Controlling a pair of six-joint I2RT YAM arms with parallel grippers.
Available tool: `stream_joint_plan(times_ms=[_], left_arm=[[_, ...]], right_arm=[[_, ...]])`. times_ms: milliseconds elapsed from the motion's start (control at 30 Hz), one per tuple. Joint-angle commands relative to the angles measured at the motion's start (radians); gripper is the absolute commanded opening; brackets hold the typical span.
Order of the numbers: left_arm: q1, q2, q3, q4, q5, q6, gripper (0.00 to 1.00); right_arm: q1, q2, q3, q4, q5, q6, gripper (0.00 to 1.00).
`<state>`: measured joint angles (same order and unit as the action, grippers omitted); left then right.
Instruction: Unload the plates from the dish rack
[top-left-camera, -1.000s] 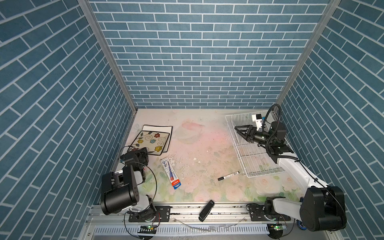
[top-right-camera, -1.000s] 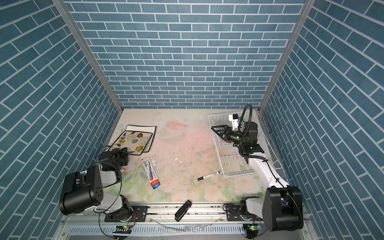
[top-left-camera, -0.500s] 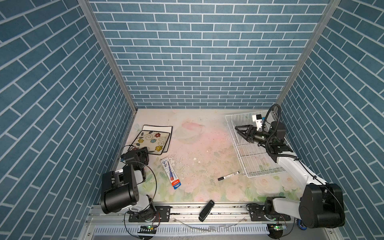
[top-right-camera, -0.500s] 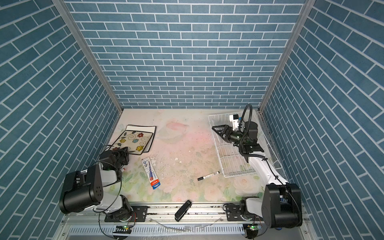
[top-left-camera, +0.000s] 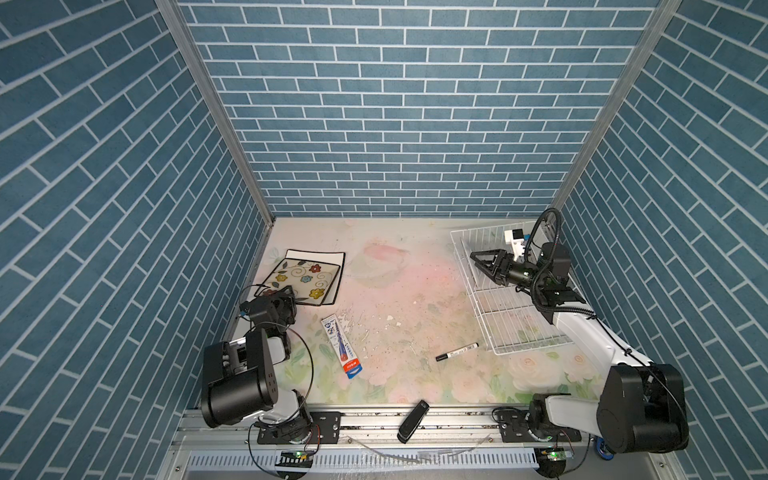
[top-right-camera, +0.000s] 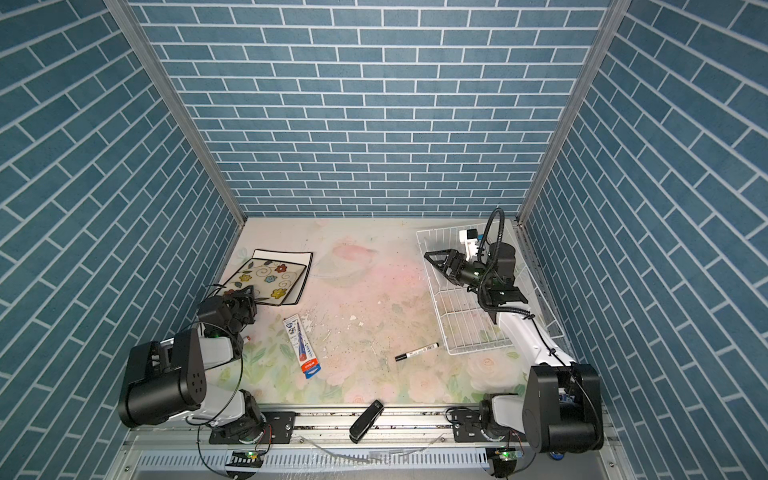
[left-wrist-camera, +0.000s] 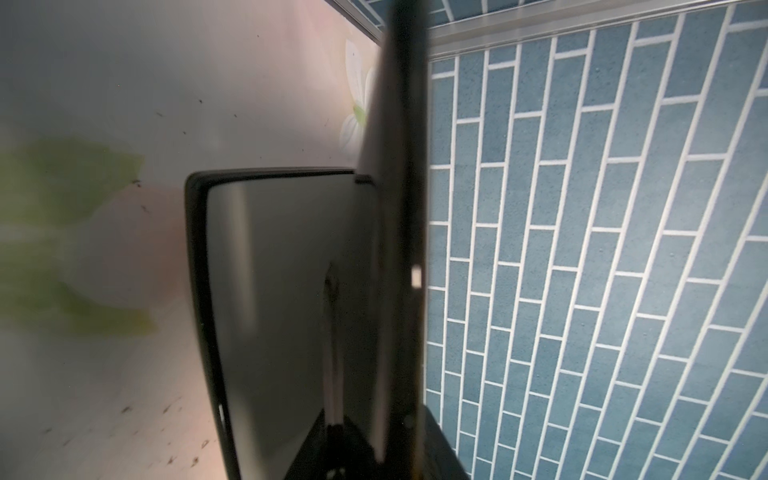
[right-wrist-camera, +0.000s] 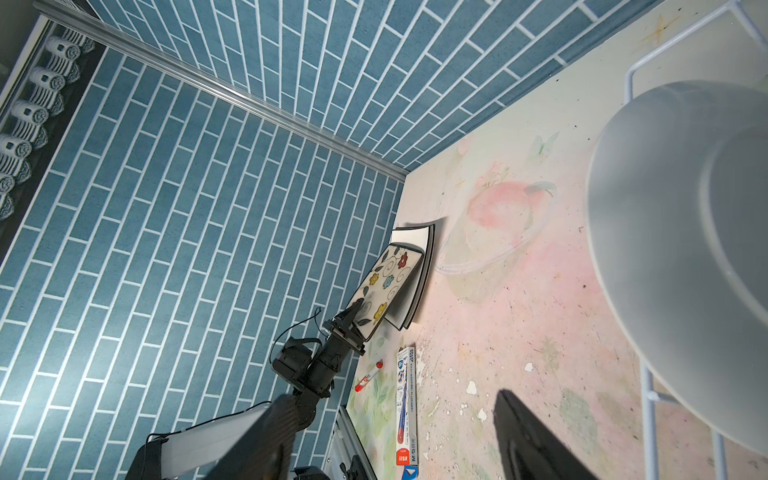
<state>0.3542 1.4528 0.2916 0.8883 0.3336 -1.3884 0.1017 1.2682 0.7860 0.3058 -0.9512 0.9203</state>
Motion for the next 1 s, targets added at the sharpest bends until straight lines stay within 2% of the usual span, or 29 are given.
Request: stream_joint_plan(times_ms=[0,267,433,633,867,933,967], left_arm=[[-0.009,-0.020,0.035,0.086,0.002,0.011,0.38],[-0.014,-0.051,0.038,0.036,-0.008,0.018,0.59],[-0.017,-0.097,0.056,-0.072,-0.013,0.034,0.69],[-0.019,-0.136,0.088,-0.175,-0.015,0.055,0.75],[-0.041,-0.073,0.118,-0.160,0.013,0.019,0.81],[-0.045,-0.062,0.127,-0.162,0.020,0.022,0.87],[-0.048,-0.065,0.130,-0.170,0.017,0.031,0.98]], right_arm=[[-0.007,-0.001,0.033,0.013,-0.020,0.014,0.76],[-0.010,-0.004,0.032,0.013,-0.024,0.015,0.76],[-0.011,-0.009,0.032,0.013,-0.024,0.015,0.76],[-0.014,-0.020,0.034,0.009,-0.024,0.014,0.76],[-0.013,-0.023,0.030,0.013,-0.021,0.016,0.76],[-0.016,-0.026,0.033,0.008,-0.023,0.014,0.76],[-0.016,-0.029,0.033,0.004,-0.023,0.014,0.76]])
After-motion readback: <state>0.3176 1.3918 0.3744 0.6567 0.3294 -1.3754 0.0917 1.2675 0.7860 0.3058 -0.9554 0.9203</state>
